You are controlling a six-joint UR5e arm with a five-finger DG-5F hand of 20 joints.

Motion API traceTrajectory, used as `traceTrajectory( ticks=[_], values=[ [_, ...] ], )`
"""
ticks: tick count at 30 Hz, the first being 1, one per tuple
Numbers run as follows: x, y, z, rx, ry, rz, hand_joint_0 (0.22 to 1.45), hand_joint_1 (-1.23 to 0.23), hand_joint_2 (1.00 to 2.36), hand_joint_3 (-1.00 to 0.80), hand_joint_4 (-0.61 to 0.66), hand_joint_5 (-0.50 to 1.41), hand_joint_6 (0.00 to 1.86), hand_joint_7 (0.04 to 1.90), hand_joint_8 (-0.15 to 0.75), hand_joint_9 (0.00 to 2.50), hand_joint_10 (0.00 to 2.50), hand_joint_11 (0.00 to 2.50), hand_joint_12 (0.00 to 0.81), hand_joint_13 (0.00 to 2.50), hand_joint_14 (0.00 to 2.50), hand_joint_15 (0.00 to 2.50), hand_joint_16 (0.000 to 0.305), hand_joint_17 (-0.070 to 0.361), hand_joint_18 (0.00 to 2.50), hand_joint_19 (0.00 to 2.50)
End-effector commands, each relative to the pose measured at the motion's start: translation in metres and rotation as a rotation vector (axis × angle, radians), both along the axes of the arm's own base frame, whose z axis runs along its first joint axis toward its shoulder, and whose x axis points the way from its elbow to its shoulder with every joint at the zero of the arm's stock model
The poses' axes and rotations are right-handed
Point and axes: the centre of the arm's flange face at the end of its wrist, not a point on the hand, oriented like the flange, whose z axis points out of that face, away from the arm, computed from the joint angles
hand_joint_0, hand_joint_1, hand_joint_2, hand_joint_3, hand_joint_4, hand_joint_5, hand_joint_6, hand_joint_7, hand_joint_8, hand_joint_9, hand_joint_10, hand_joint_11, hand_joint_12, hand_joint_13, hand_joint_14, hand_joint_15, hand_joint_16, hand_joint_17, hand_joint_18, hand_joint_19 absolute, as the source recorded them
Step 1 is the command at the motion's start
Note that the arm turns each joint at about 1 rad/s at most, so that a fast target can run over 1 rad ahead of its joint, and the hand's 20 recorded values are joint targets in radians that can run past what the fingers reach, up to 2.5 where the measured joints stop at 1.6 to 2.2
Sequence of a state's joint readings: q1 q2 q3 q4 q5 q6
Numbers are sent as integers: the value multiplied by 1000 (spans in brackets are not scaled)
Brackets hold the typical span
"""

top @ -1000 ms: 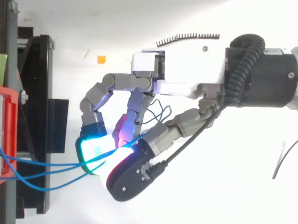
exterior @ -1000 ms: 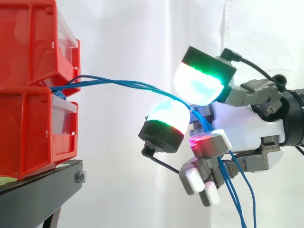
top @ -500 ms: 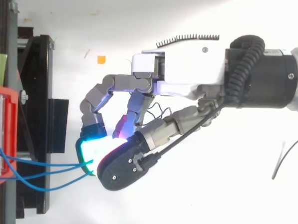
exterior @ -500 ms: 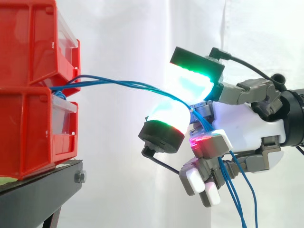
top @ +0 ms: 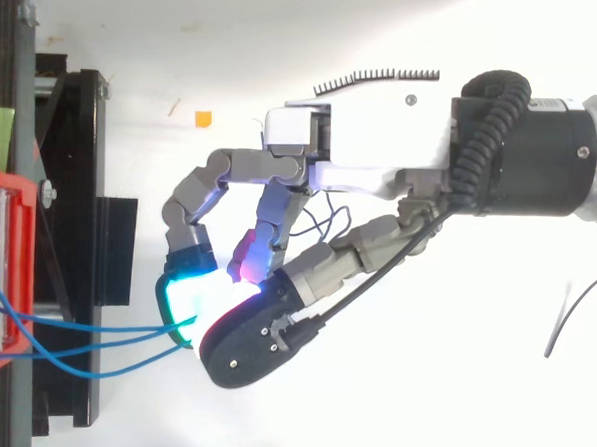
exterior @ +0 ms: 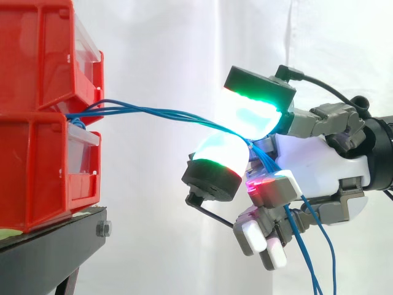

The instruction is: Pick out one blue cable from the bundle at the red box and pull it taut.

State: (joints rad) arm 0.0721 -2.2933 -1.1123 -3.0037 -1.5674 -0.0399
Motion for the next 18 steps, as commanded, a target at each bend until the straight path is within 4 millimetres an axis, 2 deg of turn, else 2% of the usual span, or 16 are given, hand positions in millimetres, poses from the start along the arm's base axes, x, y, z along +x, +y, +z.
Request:
traceTrajectory(
  ticks=[1,6,18],
  values=[
    [0,0,0,0,0,-3,780,-899,1006,-429,-101,-112,930,1225,336,1260,26,736,366,968,17,420,48,108,978,444],
    [0,0,0,-2,0,-13,794,-896,1000,-500,-153,-114,933,1258,331,1265,26,743,363,974,16,416,48,108,981,442],
    [-1,-1,-1,-1,9,-14,782,-897,1000,-500,-176,-113,939,1241,329,1295,26,756,359,985,16,415,47,107,998,423]
  ],
)
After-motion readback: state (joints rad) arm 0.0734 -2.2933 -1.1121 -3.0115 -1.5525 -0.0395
